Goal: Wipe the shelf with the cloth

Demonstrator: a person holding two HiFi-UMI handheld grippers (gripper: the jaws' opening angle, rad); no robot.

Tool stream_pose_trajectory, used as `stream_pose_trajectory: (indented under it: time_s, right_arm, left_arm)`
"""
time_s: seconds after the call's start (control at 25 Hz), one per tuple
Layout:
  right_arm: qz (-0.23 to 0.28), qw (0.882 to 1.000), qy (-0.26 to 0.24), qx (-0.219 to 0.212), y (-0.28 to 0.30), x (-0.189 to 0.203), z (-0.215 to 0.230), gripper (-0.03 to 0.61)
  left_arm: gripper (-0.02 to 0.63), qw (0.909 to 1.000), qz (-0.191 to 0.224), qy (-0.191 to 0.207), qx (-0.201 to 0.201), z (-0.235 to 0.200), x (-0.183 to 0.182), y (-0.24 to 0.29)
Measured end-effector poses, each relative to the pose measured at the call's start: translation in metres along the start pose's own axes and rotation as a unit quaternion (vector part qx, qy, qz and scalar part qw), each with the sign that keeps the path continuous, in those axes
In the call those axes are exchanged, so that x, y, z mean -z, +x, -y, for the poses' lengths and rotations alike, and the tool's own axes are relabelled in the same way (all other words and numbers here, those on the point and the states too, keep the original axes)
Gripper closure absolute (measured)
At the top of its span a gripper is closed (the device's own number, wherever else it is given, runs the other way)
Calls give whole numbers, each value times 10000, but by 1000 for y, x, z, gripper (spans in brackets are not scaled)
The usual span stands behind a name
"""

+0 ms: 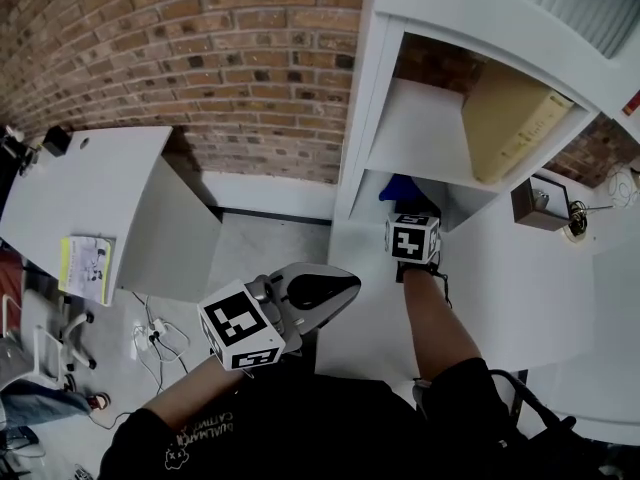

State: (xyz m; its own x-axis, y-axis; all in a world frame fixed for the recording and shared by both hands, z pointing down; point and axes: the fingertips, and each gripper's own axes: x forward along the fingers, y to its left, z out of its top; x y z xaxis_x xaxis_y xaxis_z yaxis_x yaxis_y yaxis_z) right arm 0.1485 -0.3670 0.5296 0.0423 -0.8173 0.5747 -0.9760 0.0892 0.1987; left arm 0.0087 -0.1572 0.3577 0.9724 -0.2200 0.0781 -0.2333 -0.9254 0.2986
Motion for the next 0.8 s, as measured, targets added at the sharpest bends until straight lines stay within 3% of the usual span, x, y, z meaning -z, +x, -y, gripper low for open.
stream_pose_trajectory:
  time_s: [0.12, 0.28, 0.48, 0.8]
  right_arm:
    - [188, 9969, -562, -514, -6, -8, -51, 466]
    - [122, 9867, -1383, -849, -7, -1, -97, 465]
    - [-78, 9884, -1159, -980, -1, 5, -102, 463]
    - [-227, 9934, -882, -694, 8, 9, -68, 462]
  left_arm:
    - [615, 10000, 14, 35, -5, 2, -4, 1]
    - [615, 10000, 0, 57, -20, 3, -3, 1]
    - [617, 9999, 56, -31, -106, -2, -1, -4]
    - [615, 9999, 89, -100, -15, -2, 1, 1]
